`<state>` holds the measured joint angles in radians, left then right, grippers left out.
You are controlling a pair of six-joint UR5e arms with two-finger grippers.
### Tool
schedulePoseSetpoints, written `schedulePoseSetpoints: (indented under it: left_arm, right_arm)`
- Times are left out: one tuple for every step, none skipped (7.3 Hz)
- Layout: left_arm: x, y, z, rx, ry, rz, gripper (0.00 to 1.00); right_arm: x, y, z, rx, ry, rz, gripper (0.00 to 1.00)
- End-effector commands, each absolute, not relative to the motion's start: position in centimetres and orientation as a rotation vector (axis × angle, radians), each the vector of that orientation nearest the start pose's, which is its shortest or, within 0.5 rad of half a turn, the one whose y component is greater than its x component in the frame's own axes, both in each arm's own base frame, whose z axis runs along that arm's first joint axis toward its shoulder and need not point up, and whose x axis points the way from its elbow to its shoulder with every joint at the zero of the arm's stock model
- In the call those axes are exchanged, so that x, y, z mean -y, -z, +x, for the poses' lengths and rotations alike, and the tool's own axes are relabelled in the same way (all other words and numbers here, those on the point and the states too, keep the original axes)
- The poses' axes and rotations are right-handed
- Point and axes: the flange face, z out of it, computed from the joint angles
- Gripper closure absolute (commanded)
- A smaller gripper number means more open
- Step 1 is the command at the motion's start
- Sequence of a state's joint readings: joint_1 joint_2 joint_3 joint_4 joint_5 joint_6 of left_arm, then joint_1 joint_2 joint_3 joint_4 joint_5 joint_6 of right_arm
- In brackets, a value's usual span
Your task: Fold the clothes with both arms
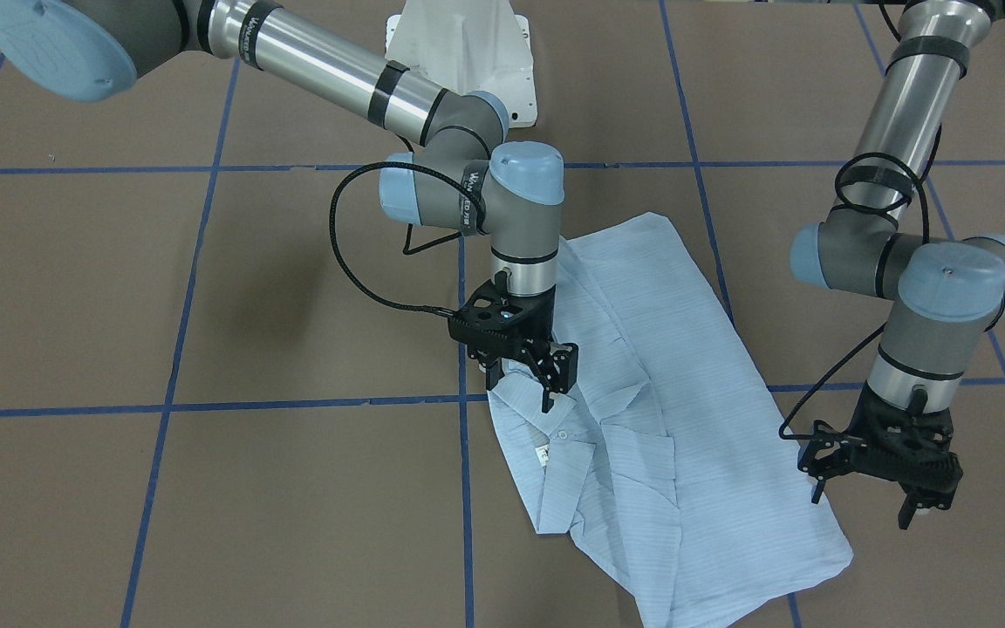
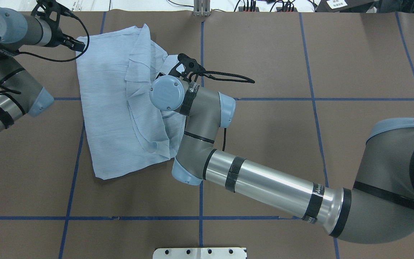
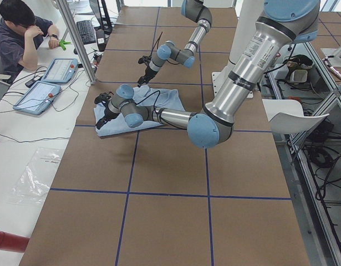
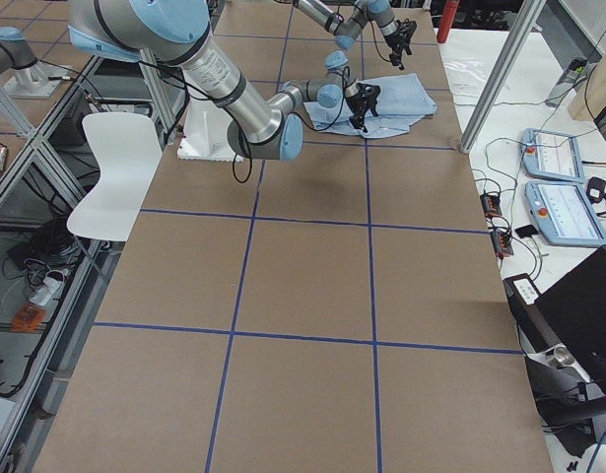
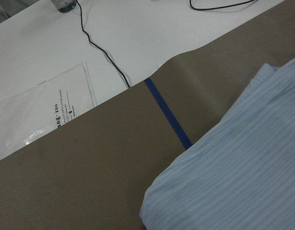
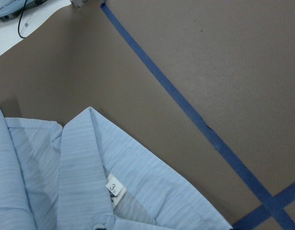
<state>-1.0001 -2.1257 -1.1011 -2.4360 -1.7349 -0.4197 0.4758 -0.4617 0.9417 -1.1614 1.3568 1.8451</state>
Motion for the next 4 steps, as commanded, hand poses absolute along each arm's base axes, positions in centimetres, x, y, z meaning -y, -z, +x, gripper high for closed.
schedulePoseSetpoints:
  left_arm:
    - [69.6,-46.6,30.8,-0.586,-0.217,0.765,0.00]
    - [69.6,-46.6,30.8,-0.586,-0.217,0.765,0.00]
    - [69.6,-46.6,30.8,-0.586,-0.217,0.765,0.00]
    - [69.6,-46.6,30.8,-0.586,-0.217,0.765,0.00]
  right_arm:
    - [53.0,-16.2,-70.7,0.870,-0.788,0.296,0.11]
    - [52.8,-16.7,-70.8,0.861,-0.781,0.296,0.11]
    - [52.7,-17.1,-70.9,0.855,-0.780,0.295,0.11]
    - [52.5,-17.2,-71.0,0.830,-0.768,0.295,0.11]
